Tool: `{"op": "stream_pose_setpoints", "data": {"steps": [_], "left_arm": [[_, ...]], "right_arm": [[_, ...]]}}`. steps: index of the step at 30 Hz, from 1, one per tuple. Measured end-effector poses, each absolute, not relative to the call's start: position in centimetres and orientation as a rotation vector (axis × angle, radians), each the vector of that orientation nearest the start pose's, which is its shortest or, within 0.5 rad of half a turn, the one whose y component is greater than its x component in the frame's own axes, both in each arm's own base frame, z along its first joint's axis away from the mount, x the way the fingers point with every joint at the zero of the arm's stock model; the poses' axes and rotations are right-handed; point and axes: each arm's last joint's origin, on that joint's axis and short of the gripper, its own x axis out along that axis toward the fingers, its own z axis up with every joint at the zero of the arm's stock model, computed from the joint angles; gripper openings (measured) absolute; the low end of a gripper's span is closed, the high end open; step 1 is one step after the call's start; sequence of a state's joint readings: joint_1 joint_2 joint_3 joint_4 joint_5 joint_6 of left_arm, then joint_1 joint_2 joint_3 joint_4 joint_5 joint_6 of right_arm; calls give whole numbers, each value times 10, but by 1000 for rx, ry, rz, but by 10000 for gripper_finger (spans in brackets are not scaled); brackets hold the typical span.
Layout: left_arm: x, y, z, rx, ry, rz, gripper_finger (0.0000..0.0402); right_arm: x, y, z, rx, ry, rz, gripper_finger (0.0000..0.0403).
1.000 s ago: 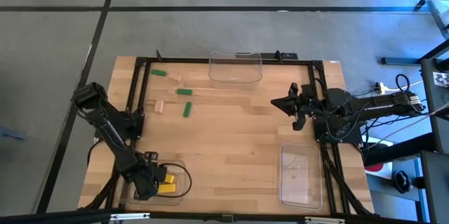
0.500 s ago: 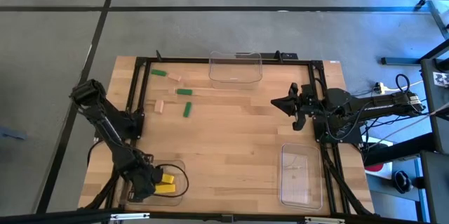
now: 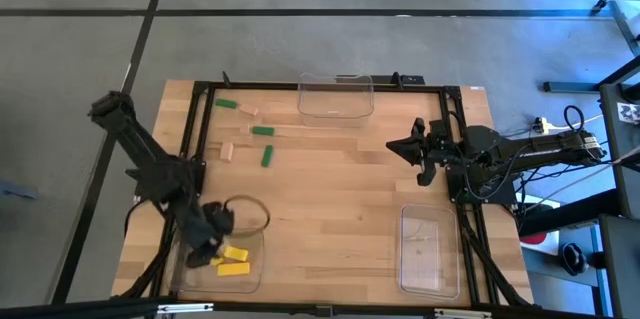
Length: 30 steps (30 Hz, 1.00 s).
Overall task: Sort & place blocks by color
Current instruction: Put the bottom light brown block into the bottom right transparent bin
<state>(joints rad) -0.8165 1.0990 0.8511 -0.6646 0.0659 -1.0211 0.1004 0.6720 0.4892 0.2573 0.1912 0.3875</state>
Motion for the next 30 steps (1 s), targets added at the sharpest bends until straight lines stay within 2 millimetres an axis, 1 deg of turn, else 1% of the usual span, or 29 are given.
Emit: {"op": "stream_pose_setpoints", "data": {"steps": [3,6,9,13,16,18,20,22,25,30], "left_arm": [[154,-137,280,-534,1028,-266,199],[168,-117,299,-457,893,-231,198],[177,-91,320,-371,774,-140,198],[180,-59,349,-305,552,19,198],[175,-45,370,-275,350,64,193],[170,-38,378,-252,252,76,187],[165,-33,382,-236,186,93,178],[161,-29,381,-227,144,117,169],[156,-24,374,-214,120,157,159],[154,-18,360,-228,57,187,149]], "right_arm": [[161,11,289,398,-91,-76,10],[161,11,289,398,-91,-76,10],[161,11,290,399,-91,-75,10],[161,11,290,402,-91,-75,10],[161,11,290,402,-92,-75,10],[161,11,290,403,-96,-74,10],[161,11,290,403,-96,-74,10],[161,11,290,403,-96,-74,10],[161,11,290,401,-96,-74,10],[161,11,290,401,-96,-74,10]]}}
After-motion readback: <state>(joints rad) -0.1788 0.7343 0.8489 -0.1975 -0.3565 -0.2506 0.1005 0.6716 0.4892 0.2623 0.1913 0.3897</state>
